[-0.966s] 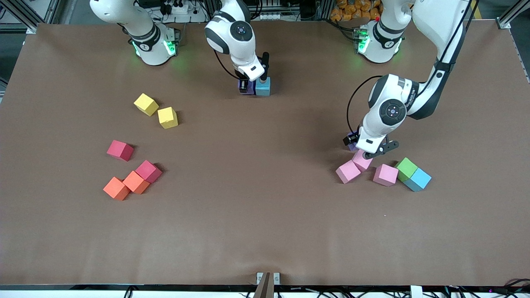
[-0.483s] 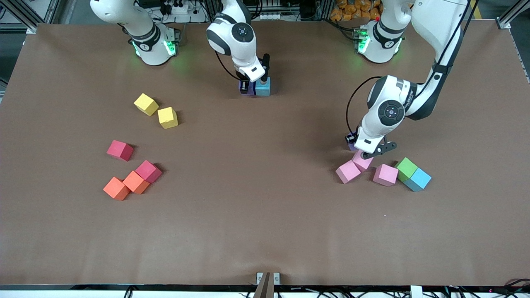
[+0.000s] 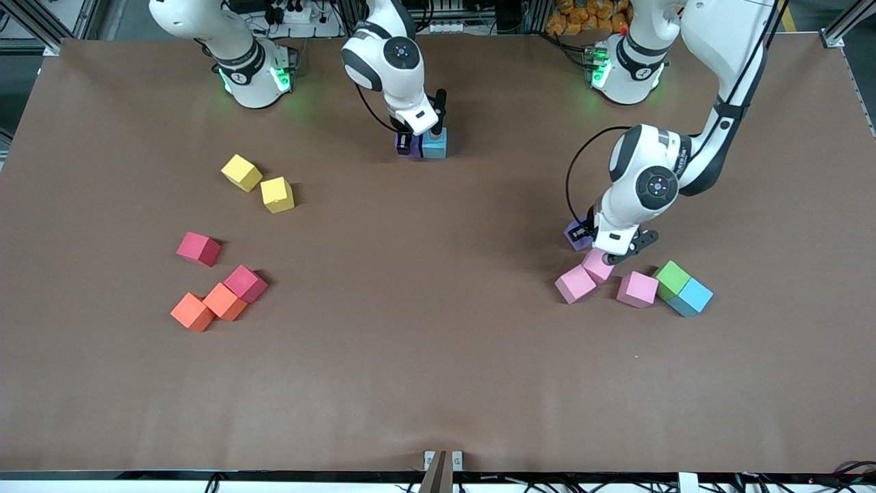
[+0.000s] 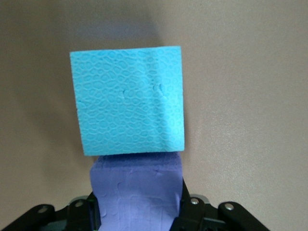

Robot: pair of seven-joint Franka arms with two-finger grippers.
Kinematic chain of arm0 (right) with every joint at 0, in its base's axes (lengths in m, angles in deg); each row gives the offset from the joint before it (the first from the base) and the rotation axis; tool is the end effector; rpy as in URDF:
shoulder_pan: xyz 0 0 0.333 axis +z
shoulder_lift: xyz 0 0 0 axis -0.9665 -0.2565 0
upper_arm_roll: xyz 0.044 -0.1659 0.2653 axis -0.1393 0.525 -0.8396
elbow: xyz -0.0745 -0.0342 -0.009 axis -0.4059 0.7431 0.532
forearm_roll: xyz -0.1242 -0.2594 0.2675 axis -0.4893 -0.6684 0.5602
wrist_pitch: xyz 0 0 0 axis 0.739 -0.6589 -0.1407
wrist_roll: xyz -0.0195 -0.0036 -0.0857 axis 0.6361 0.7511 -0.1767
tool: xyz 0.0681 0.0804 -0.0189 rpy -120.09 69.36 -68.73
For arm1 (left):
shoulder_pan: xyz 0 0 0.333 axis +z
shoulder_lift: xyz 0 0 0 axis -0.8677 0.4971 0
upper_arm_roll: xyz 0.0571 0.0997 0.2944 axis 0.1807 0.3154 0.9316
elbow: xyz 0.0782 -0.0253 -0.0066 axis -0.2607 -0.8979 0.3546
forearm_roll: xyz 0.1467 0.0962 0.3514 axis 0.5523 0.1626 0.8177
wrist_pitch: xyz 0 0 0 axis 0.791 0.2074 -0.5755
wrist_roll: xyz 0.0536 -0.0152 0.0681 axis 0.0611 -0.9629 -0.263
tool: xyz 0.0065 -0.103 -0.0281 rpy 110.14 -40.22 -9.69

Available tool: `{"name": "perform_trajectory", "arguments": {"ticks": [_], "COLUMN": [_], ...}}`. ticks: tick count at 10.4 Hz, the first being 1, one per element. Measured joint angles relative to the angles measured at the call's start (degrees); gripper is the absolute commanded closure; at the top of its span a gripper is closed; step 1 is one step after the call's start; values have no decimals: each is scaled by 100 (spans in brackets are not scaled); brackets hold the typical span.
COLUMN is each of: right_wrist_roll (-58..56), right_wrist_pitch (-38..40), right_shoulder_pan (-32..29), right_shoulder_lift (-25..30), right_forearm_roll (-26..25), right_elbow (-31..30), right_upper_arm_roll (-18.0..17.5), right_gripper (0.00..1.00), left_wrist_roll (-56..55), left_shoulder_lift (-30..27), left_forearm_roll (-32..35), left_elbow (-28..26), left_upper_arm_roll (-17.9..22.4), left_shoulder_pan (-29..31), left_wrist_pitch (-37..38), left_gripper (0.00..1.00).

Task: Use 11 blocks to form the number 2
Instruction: 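Grasp the purple cube among pink cubes with the left gripper and lift, then place the purple cube beside the cyan cube with the left gripper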

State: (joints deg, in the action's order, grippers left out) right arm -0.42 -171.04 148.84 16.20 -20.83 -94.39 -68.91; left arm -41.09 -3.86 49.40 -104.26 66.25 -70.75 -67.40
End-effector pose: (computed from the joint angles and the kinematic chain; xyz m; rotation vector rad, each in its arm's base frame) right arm 0.2219 0.4477 0.1978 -2.3431 -2.0786 0.1463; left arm 0.4921 -0.1971 0.2231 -2.9888 -0.9213 0.2683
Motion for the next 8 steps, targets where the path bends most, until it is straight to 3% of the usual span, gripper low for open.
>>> {"name": "perform_trajectory", "arguments": {"ticks": [6, 7, 8], "right_wrist_roll": [24, 25, 39], "right_wrist_pitch": [-78, -81, -83], "right_shoulder_pan": [45, 48, 50], "right_shoulder_lift": [-24, -25, -26], "right_forearm_roll": [-9, -11, -11], "right_elbow": [1, 1, 1], "right_upper_arm_roll": [3, 5, 7], "right_gripper": [81, 72, 28], "left_wrist_roll": [-3331, -3766, -4188], "left_shoulder_lift": [-101, -102, -102], "left_forearm_roll": [-16, -16, -16], "left_elbow": [-2, -14, -31], "left_upper_arm_roll": [-1461, -1759, -1957], "left_shoulder_pan": [168, 304, 355], "left_wrist_pitch": [-3, -10, -41], "left_gripper": [58, 58, 57]}}
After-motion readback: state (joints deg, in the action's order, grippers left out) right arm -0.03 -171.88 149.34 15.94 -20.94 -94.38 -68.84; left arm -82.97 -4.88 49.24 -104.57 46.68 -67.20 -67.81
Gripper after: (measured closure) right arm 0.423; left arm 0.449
